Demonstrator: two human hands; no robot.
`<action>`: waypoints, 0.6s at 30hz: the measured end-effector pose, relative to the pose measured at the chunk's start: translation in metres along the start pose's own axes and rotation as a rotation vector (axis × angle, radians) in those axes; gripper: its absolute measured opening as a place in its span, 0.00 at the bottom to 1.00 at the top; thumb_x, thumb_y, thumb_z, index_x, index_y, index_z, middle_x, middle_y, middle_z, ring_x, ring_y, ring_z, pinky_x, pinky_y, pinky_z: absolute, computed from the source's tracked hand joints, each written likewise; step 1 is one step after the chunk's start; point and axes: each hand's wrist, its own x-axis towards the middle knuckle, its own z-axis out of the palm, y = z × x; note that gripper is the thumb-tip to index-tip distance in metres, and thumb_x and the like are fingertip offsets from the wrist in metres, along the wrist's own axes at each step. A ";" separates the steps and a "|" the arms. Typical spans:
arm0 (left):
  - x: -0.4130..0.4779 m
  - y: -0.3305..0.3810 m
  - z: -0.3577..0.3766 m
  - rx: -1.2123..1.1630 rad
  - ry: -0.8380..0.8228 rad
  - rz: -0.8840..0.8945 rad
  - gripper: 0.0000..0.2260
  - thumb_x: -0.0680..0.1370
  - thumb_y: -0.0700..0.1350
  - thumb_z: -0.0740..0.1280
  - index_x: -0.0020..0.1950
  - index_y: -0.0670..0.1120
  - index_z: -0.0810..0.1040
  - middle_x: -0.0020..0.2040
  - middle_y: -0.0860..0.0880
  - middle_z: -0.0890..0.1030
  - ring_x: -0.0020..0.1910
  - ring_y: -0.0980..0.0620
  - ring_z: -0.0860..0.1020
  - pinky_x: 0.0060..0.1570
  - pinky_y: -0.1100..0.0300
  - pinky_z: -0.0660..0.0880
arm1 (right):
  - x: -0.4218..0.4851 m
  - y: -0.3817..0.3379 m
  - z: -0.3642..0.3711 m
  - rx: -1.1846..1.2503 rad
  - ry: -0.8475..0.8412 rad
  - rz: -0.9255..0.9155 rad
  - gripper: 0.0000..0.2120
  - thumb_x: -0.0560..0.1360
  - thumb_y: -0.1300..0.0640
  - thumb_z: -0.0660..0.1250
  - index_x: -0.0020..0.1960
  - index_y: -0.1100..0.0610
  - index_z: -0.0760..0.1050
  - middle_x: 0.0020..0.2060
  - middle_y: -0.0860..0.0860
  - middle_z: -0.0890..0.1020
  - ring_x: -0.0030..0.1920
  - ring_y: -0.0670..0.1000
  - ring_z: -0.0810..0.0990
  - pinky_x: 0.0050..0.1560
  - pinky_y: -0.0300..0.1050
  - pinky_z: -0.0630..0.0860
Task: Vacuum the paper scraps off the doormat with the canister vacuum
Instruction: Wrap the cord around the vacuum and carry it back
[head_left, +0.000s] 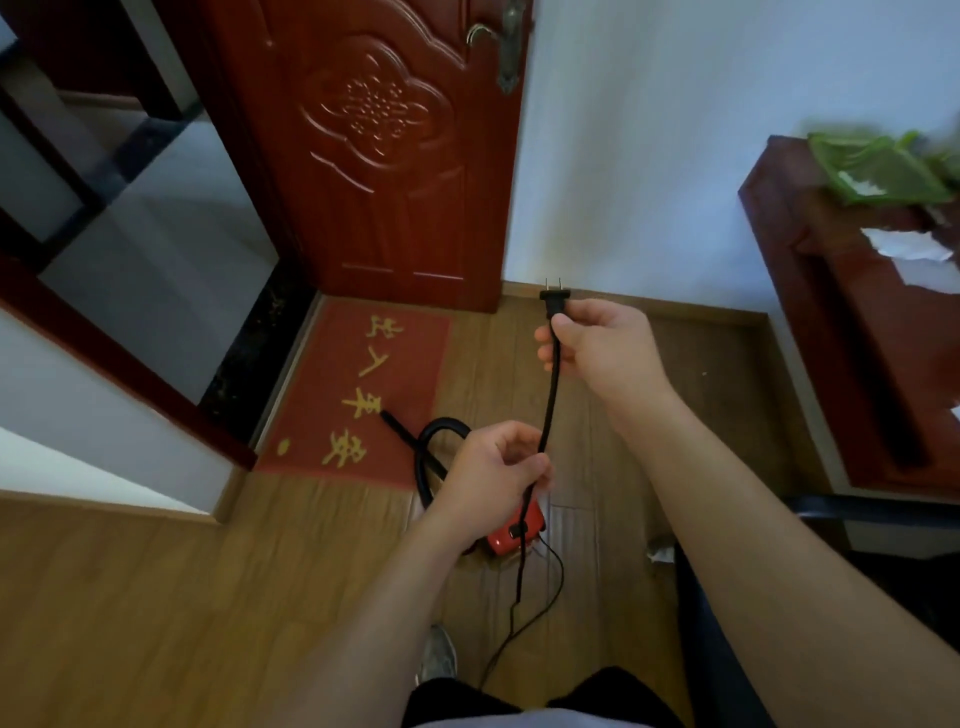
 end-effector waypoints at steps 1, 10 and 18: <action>0.009 -0.001 -0.004 -0.002 -0.020 -0.013 0.07 0.80 0.37 0.67 0.48 0.49 0.81 0.40 0.48 0.85 0.45 0.42 0.85 0.53 0.42 0.82 | 0.008 0.001 0.004 -0.014 0.004 0.006 0.08 0.82 0.65 0.63 0.57 0.56 0.77 0.41 0.54 0.85 0.39 0.49 0.83 0.44 0.44 0.83; 0.073 -0.013 0.003 -0.077 -0.014 -0.107 0.08 0.81 0.35 0.65 0.47 0.46 0.79 0.39 0.47 0.84 0.42 0.46 0.84 0.48 0.47 0.84 | 0.086 0.022 0.010 -0.078 -0.074 0.108 0.13 0.81 0.64 0.64 0.65 0.61 0.75 0.44 0.55 0.85 0.41 0.49 0.84 0.46 0.45 0.84; 0.118 -0.028 0.054 -0.238 0.159 -0.233 0.06 0.81 0.33 0.66 0.49 0.43 0.79 0.45 0.39 0.82 0.37 0.51 0.84 0.38 0.59 0.81 | 0.155 0.057 -0.011 -0.111 -0.247 0.175 0.10 0.81 0.65 0.64 0.62 0.60 0.74 0.43 0.56 0.83 0.38 0.49 0.82 0.41 0.43 0.83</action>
